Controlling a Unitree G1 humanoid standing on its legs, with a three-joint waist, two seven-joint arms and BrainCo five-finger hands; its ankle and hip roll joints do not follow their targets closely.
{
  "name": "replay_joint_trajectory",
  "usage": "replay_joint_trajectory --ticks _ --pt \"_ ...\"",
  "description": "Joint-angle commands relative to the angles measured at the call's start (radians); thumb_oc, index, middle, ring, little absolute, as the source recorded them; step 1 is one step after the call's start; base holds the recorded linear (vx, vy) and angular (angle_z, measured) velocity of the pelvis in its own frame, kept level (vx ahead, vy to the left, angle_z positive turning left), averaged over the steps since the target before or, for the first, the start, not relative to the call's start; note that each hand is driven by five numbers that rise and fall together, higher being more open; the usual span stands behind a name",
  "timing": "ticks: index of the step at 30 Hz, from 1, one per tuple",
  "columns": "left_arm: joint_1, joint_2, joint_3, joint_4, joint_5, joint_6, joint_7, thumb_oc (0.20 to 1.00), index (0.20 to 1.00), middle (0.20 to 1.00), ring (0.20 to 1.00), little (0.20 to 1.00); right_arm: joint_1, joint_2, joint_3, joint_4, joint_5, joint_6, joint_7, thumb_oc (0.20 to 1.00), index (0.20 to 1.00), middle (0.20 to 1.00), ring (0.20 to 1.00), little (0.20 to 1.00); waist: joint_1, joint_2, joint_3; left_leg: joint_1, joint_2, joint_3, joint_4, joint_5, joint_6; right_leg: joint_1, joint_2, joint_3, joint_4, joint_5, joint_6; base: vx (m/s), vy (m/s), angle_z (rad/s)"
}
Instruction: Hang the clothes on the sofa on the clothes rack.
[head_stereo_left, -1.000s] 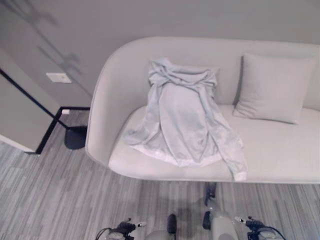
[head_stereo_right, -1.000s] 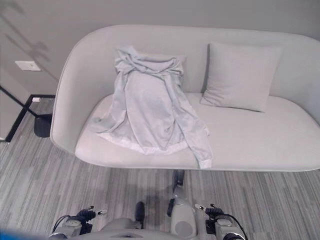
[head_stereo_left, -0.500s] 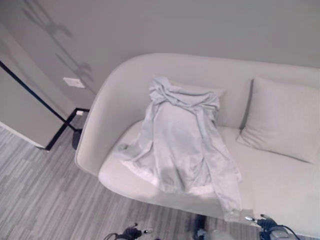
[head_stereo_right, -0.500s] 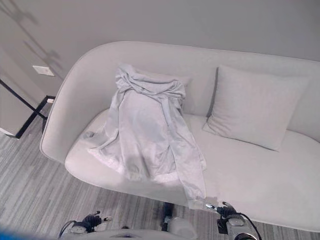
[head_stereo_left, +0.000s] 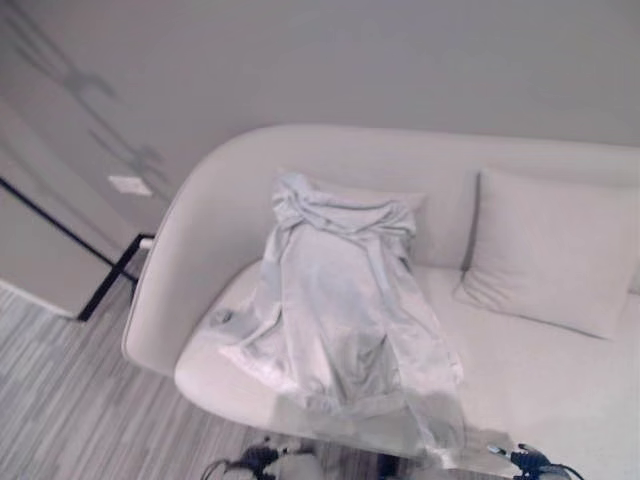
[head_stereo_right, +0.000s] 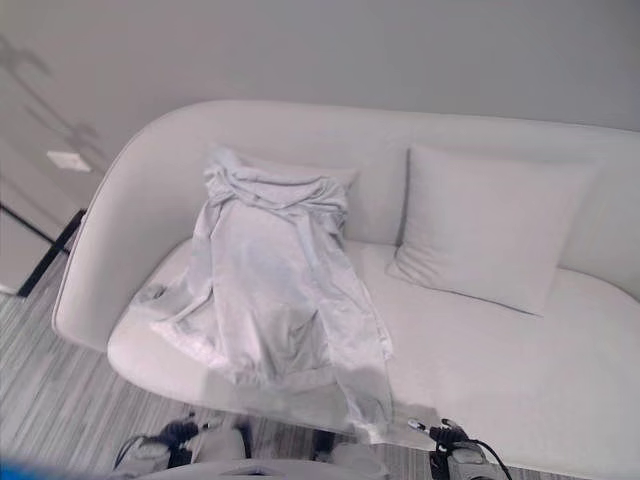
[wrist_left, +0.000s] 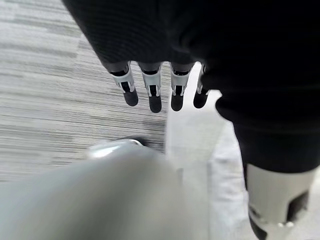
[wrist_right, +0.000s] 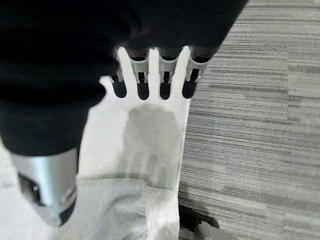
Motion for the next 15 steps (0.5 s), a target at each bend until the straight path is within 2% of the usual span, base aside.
replay_joint_trajectory --ticks 1,2,5,8,9,15 --pt "0.028 0.028 -0.023 0.013 -0.027 -0.01 0.003 1.0 1.0 1.0 1.0 1.0 0.034 -0.031 -0.022 0.003 0.029 -0.02 -0.017 1.0 1.0 1.0 1.0 1.0 0.031 0.046 0.011 -0.001 -0.079 -0.074 0.025 0.121 0.046 0.067 -0.046 0.13 0.018 -0.057 0.142 0.33 0.231 -0.06" --pt "0.035 0.026 -0.011 0.025 -0.029 -0.007 0.005 1.0 1.0 1.0 1.0 1.0 0.033 -0.026 -0.023 0.004 0.019 -0.017 -0.011 1.0 1.0 1.0 1.0 1.0 0.028 0.054 -0.001 0.012 -0.073 -0.084 0.025 0.1 0.039 0.079 -0.042 0.147 0.018 -0.061 0.149 0.34 0.263 -0.09" --pt "0.046 0.031 -0.001 0.036 -0.017 -0.006 0.006 1.0 1.0 1.0 1.0 1.0 0.045 -0.016 -0.027 0.007 0.006 -0.016 -0.013 1.0 1.0 1.0 1.0 1.0 0.031 0.069 -0.013 0.058 -0.067 -0.086 0.025 0.149 0.042 0.091 -0.058 0.168 0.018 -0.064 0.16 0.22 0.276 -0.52" --pt "0.05 0.042 0.004 0.044 -0.003 -0.005 0.008 1.0 1.0 1.0 1.0 1.0 0.042 0.0 -0.03 -0.003 0.007 -0.01 -0.009 1.0 1.0 1.0 1.0 1.0 0.032 0.056 -0.023 0.096 -0.077 -0.049 0.025 0.137 0.062 0.086 -0.097 0.19 0.018 -0.051 0.181 0.17 0.323 -0.82" --pt "0.048 0.052 0.006 0.038 -0.005 -0.005 0.011 1.0 1.0 1.0 1.0 1.0 0.035 0.008 -0.024 -0.01 0.004 -0.009 -0.008 1.0 1.0 1.0 1.0 1.0 0.028 0.044 -0.027 0.108 -0.089 -0.021 0.025 0.117 0.081 0.071 -0.124 0.204 0.018 -0.032 0.194 0.1 0.276 -0.47" --pt "0.033 0.07 0.011 0.022 -0.019 -0.008 0.019 1.0 1.0 1.0 1.0 1.0 0.019 0.024 -0.012 -0.021 -0.005 -0.003 -0.009 1.0 1.0 1.0 1.0 1.0 0.032 0.028 -0.029 0.115 -0.119 0.026 0.026 0.079 0.123 0.019 -0.167 0.204 0.037 0.003 0.218 0.03 0.232 -0.28"
